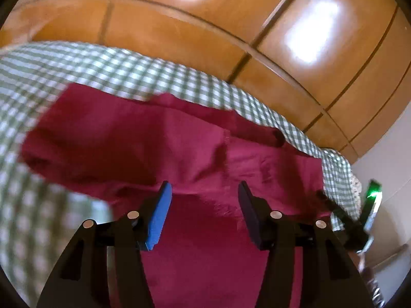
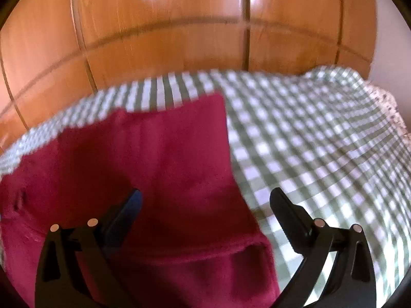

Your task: Fold small clothes

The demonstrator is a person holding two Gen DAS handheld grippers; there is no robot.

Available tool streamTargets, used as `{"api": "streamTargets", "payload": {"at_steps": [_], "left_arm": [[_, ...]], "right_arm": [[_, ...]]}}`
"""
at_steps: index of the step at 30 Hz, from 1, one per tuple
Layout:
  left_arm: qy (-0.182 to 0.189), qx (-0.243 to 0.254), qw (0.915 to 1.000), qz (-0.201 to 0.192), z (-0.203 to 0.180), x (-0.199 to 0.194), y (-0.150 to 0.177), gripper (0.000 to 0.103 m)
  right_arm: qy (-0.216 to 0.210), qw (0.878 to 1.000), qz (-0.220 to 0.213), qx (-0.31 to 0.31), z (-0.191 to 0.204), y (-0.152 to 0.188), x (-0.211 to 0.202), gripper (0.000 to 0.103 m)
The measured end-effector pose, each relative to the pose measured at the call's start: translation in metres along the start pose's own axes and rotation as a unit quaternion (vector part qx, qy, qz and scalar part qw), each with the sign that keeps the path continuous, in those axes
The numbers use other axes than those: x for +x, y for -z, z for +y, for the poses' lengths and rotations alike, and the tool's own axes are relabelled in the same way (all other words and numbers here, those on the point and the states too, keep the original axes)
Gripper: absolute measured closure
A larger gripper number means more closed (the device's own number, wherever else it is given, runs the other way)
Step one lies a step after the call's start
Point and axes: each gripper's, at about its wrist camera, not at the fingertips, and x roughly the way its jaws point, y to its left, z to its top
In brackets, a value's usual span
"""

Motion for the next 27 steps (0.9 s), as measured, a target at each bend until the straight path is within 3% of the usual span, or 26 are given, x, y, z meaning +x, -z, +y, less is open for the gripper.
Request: {"api": "streamTargets", "payload": {"at_steps": [4, 8, 9, 13, 14, 15, 16, 17, 23, 27], "left_arm": [[-0.063, -0.017, 0.9977, -0.022, 0.034, -0.028, 0.003, 0.051], [-0.115, -0.068, 0.9907, -0.024, 0.072, -0.038, 0.003, 0.051], [-0.121, -0.076, 0.9895, -0.023, 0.078, -0.04, 0.004, 0.051], [-0.124, -0.105, 0.9865, -0.017, 0.095, -0.042, 0.013, 0.039], [-0.12, -0.111, 0.9864, -0.016, 0.096, -0.041, 0.014, 0.036], [-0.12, -0.113, 0.9862, -0.016, 0.098, -0.041, 0.015, 0.035], [-0.122, -0.113, 0.9859, -0.015, 0.097, -0.038, 0.015, 0.034], [-0.125, -0.112, 0.9858, -0.012, 0.095, -0.035, 0.014, 0.034], [-0.136, -0.107, 0.9849, 0.003, 0.076, -0.009, 0.005, 0.034], [-0.177, -0.104, 0.9787, 0.004, 0.065, 0.008, -0.003, 0.034]], "right_arm": [[-0.107, 0.994, 0.005, -0.025, 0.05, -0.002, -0.025, 0.021], [-0.23, 0.968, 0.081, -0.061, 0.131, 0.007, -0.014, 0.042], [-0.251, 0.96, 0.103, -0.062, 0.15, 0.01, -0.007, 0.044], [-0.277, 0.943, 0.175, -0.058, 0.203, 0.021, 0.033, 0.046], [-0.276, 0.942, 0.185, -0.056, 0.209, 0.023, 0.039, 0.051], [-0.273, 0.941, 0.193, -0.057, 0.216, 0.024, 0.046, 0.07], [-0.272, 0.94, 0.196, -0.066, 0.224, 0.023, 0.048, 0.081], [-0.268, 0.941, 0.192, -0.076, 0.227, 0.02, 0.047, 0.098], [-0.272, 0.952, 0.075, -0.122, 0.22, -0.021, -0.016, 0.098], [-0.267, 0.957, -0.003, -0.112, 0.181, -0.056, -0.057, 0.098]]}}
